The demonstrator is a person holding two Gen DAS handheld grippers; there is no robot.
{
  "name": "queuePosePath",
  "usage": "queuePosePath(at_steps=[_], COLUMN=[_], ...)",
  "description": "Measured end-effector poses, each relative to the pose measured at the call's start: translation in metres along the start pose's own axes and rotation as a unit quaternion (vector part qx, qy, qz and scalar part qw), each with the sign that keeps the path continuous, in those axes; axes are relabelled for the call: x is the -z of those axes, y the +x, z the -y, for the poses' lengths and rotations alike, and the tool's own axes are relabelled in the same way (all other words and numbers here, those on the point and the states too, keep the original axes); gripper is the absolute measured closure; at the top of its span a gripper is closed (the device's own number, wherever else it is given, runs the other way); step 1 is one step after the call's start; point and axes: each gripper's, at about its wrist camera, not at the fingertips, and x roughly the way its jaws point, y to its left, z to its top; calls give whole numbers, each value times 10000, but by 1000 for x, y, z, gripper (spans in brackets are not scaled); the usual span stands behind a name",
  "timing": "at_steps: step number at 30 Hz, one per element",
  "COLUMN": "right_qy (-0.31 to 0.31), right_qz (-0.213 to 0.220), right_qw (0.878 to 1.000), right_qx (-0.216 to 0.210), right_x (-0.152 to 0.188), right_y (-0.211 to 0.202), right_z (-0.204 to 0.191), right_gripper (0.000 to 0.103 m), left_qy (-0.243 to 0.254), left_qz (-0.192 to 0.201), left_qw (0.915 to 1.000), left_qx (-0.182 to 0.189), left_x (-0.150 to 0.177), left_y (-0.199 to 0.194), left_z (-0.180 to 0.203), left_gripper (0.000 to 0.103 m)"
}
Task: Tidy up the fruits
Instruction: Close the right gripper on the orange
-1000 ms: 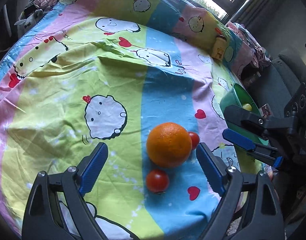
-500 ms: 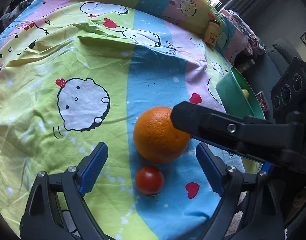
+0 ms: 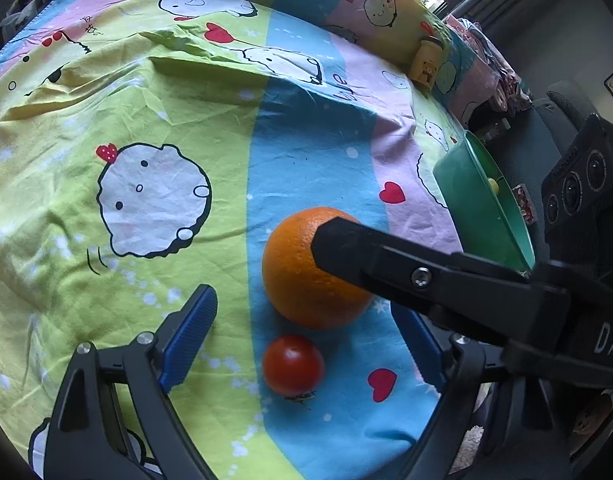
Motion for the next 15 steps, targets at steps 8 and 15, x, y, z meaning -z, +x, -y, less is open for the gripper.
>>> queuePosePath(at_steps=[8, 15], right_qy=[-99, -203], right_qz=[37, 52], right_qw=[9999, 9996], right_qx=[77, 179], right_x=[0, 0], right_y=[0, 2], right_z=[-1, -3], right_gripper=[34, 38], left_qy=[-60, 17], left_qz=[-44, -1], left_qw=[9997, 9995], left_qx=[218, 329], left_x=[0, 3], left_y=[5, 4], left_z=[2, 5], left_gripper=[31, 40])
